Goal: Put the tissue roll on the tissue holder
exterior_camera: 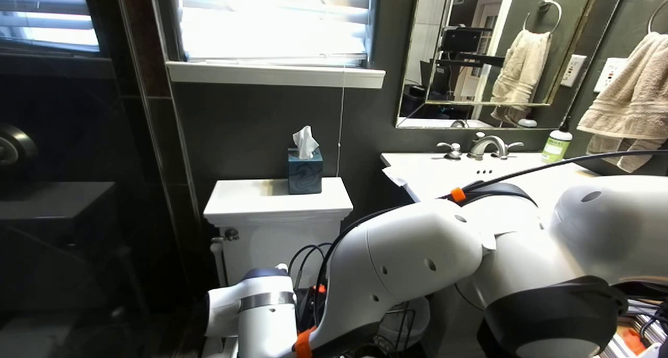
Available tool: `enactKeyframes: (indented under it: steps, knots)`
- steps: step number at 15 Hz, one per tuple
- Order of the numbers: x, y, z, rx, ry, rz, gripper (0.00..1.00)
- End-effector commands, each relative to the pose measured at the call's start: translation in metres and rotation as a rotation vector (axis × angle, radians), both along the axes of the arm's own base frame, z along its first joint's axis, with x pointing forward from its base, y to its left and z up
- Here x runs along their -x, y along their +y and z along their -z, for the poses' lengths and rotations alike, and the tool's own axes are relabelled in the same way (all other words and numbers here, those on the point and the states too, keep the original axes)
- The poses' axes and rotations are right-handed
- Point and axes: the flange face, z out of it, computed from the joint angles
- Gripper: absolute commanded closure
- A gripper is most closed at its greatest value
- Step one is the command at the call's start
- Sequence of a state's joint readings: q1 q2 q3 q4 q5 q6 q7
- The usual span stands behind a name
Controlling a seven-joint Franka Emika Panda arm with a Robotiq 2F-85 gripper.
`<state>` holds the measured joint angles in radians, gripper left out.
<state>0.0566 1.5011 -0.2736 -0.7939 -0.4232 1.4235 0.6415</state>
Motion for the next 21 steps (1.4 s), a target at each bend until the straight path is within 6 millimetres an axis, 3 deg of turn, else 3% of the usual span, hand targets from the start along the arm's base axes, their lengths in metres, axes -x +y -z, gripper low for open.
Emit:
enactKeyframes:
  steps: [1, 8, 17, 18, 21]
  knots:
    - [0.010, 0.002, 0.009, 0.001, 0.061, -0.026, 0.99]
    - [0.023, 0.000, 0.024, -0.047, 0.111, -0.032, 0.99]
    - [0.047, -0.023, 0.040, -0.079, 0.187, 0.002, 0.99]
    - [0.047, -0.026, 0.039, -0.079, 0.188, 0.007, 0.70]
    - [0.045, -0.032, 0.035, -0.082, 0.182, 0.016, 0.54]
